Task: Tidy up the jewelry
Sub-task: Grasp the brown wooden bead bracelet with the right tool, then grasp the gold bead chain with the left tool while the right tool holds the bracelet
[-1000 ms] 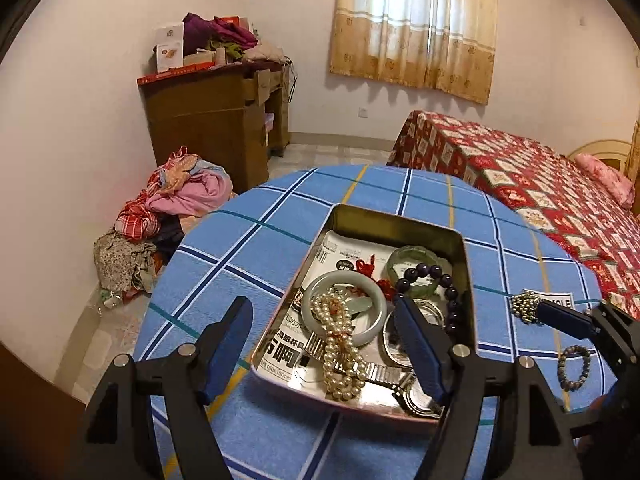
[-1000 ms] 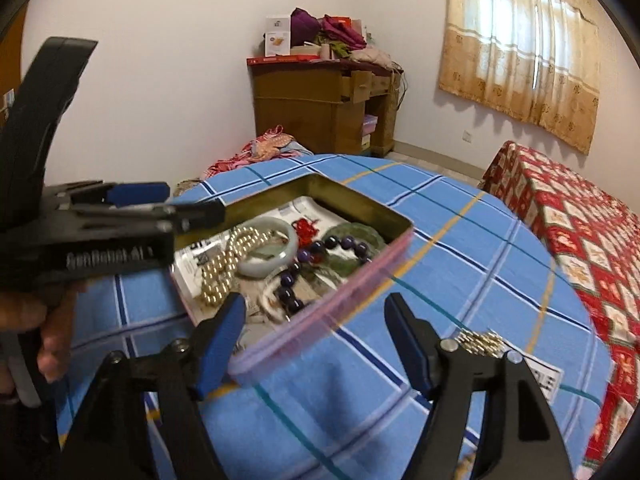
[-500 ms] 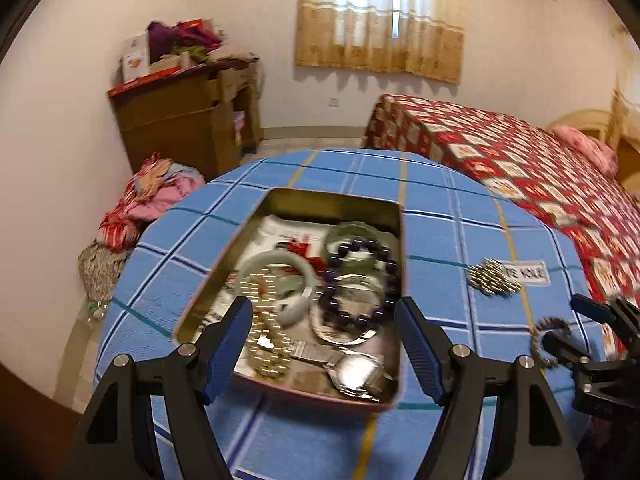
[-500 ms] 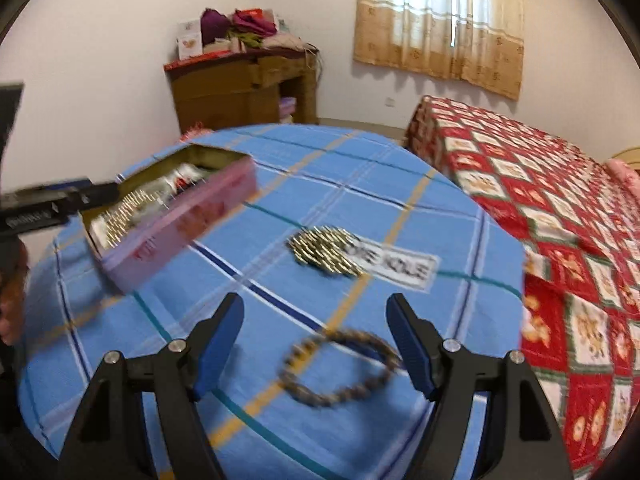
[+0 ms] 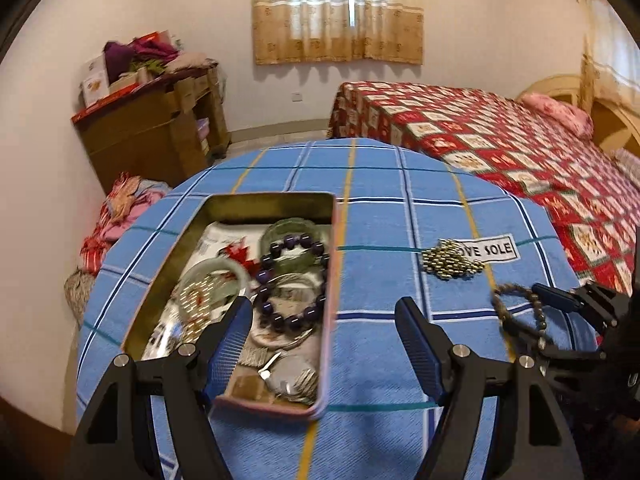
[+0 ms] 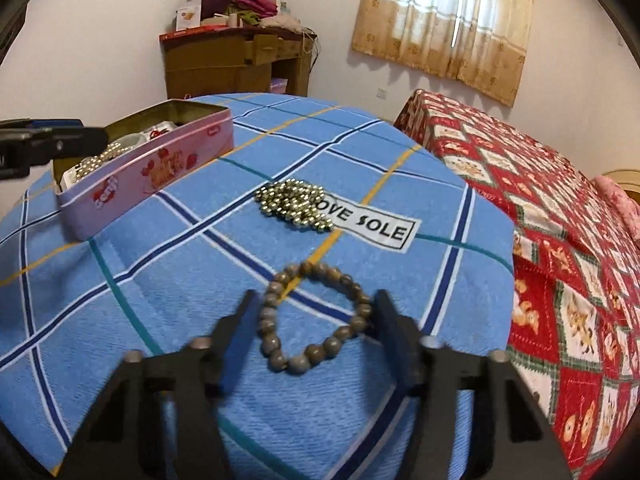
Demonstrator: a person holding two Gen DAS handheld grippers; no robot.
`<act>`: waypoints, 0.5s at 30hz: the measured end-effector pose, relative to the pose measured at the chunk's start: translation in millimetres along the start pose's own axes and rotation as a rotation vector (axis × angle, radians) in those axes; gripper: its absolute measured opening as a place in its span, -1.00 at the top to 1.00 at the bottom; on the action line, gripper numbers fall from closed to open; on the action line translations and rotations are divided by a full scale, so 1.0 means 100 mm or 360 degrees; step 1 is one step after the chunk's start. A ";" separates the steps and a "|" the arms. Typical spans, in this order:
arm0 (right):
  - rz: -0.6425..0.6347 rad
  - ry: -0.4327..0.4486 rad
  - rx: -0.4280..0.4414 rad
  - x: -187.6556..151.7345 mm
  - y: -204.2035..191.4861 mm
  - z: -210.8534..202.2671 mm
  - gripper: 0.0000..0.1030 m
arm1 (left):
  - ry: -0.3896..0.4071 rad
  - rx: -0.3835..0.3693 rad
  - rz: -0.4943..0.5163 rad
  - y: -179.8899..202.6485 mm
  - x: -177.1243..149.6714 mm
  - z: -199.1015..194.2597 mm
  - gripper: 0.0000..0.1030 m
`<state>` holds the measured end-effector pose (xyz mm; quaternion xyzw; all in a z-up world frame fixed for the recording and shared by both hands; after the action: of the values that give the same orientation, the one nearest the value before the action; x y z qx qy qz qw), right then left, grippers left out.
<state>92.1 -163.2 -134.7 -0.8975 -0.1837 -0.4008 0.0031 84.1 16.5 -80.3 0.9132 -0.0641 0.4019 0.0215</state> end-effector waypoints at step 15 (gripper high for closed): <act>0.0178 0.0086 0.0035 0.12 0.28 -0.02 0.70 | -0.0162 -0.0218 0.0178 0.68 0.20 0.58 -0.43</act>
<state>107.0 -185.6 -120.7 -0.8951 -0.1376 -0.4221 0.0404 130.6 -58.5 -105.6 0.9238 -0.1433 0.3501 0.0581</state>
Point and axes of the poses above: each gripper's, at about its wrist camera, not at the fingertips, and z roughly the way its jaws point, y to its right, x to its top, the point moved 5 cm from there along z, roughly the way its jaws point, and after that the axes turned 3 degrees about -x, right-handed, at the moved point
